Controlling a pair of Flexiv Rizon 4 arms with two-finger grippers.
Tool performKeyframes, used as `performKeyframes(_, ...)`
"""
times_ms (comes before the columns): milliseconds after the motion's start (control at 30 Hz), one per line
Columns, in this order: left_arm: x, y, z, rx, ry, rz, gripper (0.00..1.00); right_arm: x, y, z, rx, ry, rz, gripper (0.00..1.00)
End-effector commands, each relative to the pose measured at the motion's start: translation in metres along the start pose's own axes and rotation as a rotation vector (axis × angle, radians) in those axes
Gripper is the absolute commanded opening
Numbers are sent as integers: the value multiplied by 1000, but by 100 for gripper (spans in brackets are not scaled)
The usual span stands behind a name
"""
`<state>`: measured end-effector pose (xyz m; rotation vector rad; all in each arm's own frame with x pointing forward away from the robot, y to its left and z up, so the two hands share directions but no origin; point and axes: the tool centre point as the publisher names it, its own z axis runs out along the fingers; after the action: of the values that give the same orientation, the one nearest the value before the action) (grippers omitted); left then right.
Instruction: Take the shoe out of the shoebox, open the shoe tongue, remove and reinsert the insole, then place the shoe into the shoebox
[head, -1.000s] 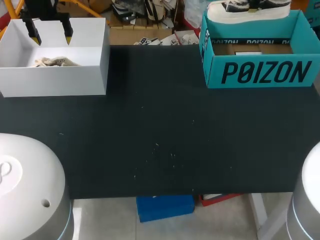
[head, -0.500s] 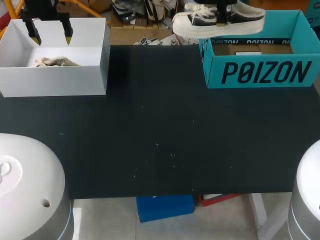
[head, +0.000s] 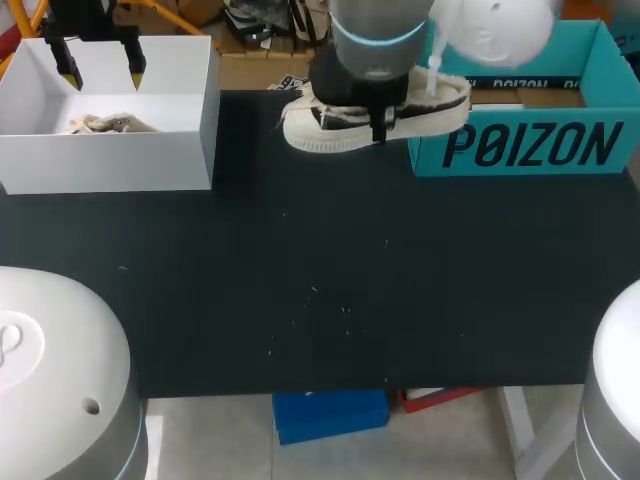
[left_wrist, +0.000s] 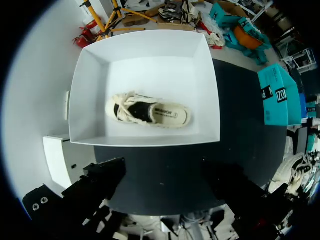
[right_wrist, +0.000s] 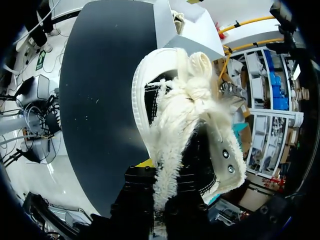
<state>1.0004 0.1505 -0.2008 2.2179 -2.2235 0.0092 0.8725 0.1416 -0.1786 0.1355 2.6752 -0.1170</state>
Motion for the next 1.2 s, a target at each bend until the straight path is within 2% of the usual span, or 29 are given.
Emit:
performKeyframes(33,0,0,-1,-2,-2,-1,100,20,30,13,21,-95,13,0)
performKeyframes(600,0,0,-1,-2,-2,-1,100,78,70,58,-36,25,48,0)
performKeyframes(900,0,0,-1,-2,-2,-1,100,95,84,81,-57,86,45,0)
performKeyframes(1200,0,0,-1,-2,-2,-1,100,109,95,106,-80,104,32,0)
